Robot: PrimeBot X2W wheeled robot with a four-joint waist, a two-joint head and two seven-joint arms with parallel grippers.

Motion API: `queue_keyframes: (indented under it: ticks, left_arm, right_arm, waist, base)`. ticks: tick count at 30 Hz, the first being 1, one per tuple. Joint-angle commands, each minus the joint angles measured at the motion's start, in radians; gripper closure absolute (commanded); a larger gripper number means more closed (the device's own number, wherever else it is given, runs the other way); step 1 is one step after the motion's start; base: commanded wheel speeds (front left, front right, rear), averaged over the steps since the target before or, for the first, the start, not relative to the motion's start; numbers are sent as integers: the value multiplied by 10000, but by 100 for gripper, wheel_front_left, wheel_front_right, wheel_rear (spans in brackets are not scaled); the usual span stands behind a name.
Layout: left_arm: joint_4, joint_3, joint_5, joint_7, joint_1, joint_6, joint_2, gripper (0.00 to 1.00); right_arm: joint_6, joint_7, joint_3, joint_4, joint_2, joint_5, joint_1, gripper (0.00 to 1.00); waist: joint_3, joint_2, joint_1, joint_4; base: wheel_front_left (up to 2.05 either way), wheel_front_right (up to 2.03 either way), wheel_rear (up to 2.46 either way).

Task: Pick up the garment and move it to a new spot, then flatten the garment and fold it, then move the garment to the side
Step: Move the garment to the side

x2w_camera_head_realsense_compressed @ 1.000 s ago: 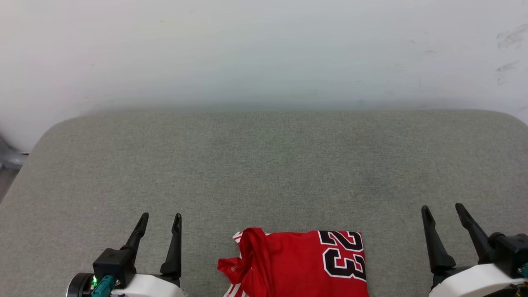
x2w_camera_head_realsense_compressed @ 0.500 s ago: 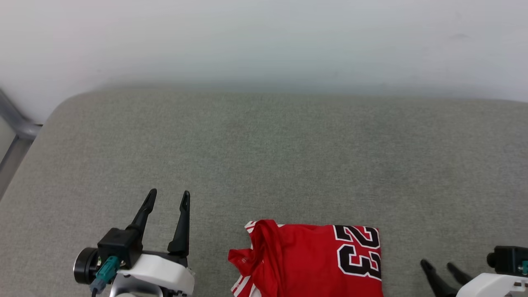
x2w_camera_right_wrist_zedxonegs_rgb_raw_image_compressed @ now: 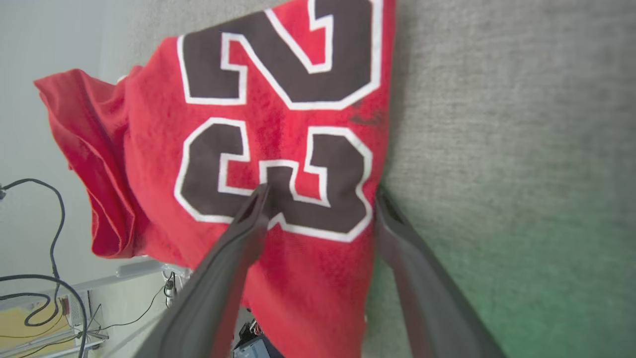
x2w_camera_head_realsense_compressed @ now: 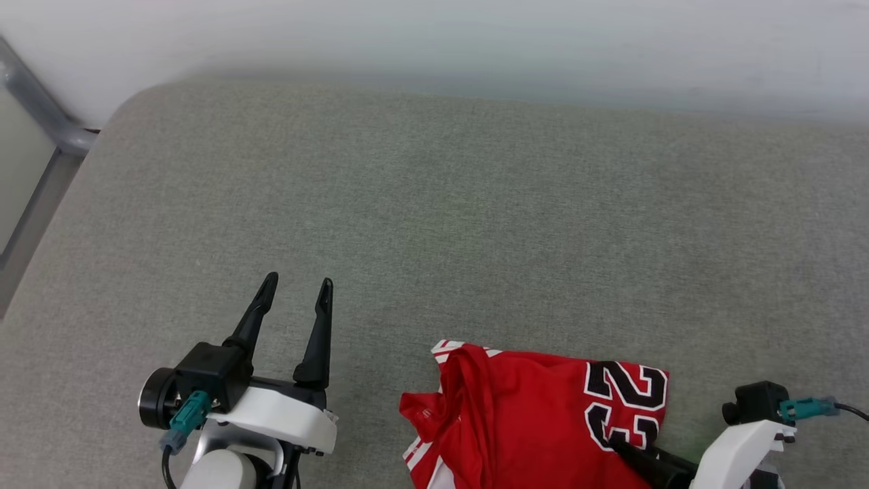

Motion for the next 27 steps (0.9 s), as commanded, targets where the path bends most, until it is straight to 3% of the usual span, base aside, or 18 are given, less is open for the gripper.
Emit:
queue_keyframes:
  ticks: [1,3,4,5,14,22,27]
  left_arm:
    - [67,82,73,-68,-131,-104,-100,0]
    - [154,171,142,-68,-141,-173,-156,0]
    - [183,205,159,-68,-138,-197,-179,0]
    - [215,241,194,-68,-136,-249,-209,0]
    - [373,532,479,-68,33,-442,-356,0]
    - [208,652,760,-56,355,-443,-291,0]
    - [7,630,828,-47,462,-462,-258,0]
  right_arm:
    - [-22,231,200,410,127,193,-10,0]
    - [-22,334,338,620,155,238,-86,0]
    - [-22,354,434,682,142,254,-135,69]
    - [-22,288,510,696,139,288,-200,100]
    - [-16,-463,955,154,-289,-74,-719,100]
    - [-17,-935,685,-264,-848,-2999,-1007,100]
    - [-17,-687,295,-779,-1097,-4112,-1057,100]
  waist:
    - [84,0,-1,108]
    - [104,0,-1,147]
    - [98,0,-1,160]
    - [99,0,-1,165]
    - [-263,0,-1,-41]
    - [-696,0,-1,-859]
    - [-643,0,-1,-1627]
  base:
    - [0,0,0]
    - [0,0,0]
    - [0,0,0]
    - [0,0,0]
    - [0,0,0]
    - [0,0,0]
    - [0,0,0]
